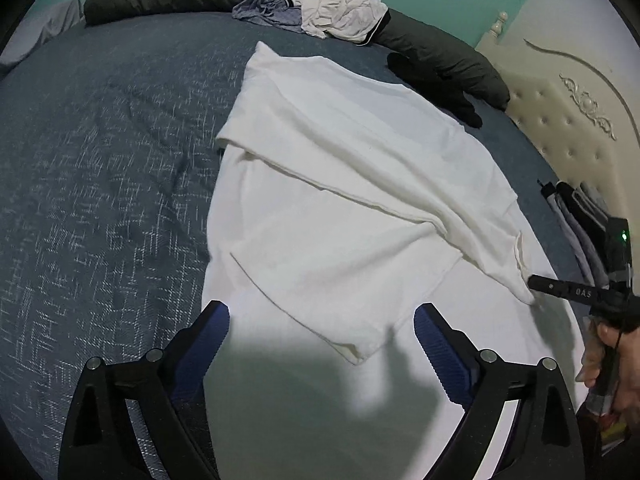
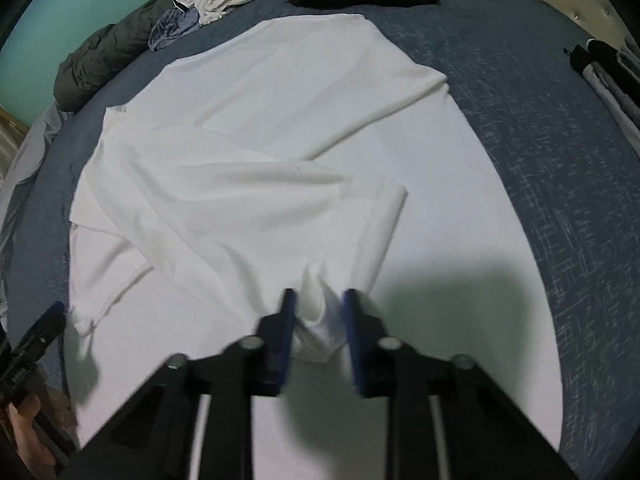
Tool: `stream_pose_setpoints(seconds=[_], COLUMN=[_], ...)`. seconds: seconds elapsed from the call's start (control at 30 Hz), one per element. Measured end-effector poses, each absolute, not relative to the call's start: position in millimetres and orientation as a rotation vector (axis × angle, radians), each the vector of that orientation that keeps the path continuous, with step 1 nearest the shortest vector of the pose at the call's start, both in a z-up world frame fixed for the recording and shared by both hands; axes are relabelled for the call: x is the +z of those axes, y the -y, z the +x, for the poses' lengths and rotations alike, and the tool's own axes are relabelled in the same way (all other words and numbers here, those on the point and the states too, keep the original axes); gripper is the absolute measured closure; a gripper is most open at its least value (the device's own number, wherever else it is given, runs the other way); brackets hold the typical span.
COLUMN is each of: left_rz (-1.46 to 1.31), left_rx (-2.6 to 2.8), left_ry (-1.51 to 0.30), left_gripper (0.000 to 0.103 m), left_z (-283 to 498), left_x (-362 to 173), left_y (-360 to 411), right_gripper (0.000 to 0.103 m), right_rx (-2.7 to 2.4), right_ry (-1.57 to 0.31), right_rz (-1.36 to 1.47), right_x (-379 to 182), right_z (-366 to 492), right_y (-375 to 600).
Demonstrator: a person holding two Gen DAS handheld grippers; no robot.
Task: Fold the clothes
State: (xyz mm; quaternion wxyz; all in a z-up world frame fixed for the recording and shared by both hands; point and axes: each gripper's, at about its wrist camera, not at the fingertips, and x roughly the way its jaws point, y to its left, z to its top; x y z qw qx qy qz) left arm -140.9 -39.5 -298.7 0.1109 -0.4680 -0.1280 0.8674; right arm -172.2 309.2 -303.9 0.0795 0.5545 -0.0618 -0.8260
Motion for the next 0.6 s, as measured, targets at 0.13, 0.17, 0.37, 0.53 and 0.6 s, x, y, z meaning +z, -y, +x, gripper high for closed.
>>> stream_pose_setpoints(seconds=[0.13,0.17,0.37,0.53,0.6], left_rz=[-1.36,-1.354,-1.337,-1.327,-1.327], left_rx=[2.56,2.561,2.547,2.537,2.54], left_ry=[0.398,0.392,0.384,0.365,0.368], left_gripper=[0.007,0.007,0.007,0.007,0.007], left_z=[-137,-137,-135,-132,-134], left_x=[-297,-296,-294,-293,-293], left_y=[43,43,42,41,42], right_gripper=[0.098,0.098,0.098,0.096,0.084], right_rx=[-2.522,-2.539,-2.533,-2.581,-2.599], right_ry=[0.19,0.206,0.322,0.378,0.413], right_rz=[1.611,1.601,1.64,1.681,1.683], right_x=[-293,-289,-287,-284,-282], right_z=[-161,-157,-139,-129,-133], right_y=[-326,-333,-360,-373,-377])
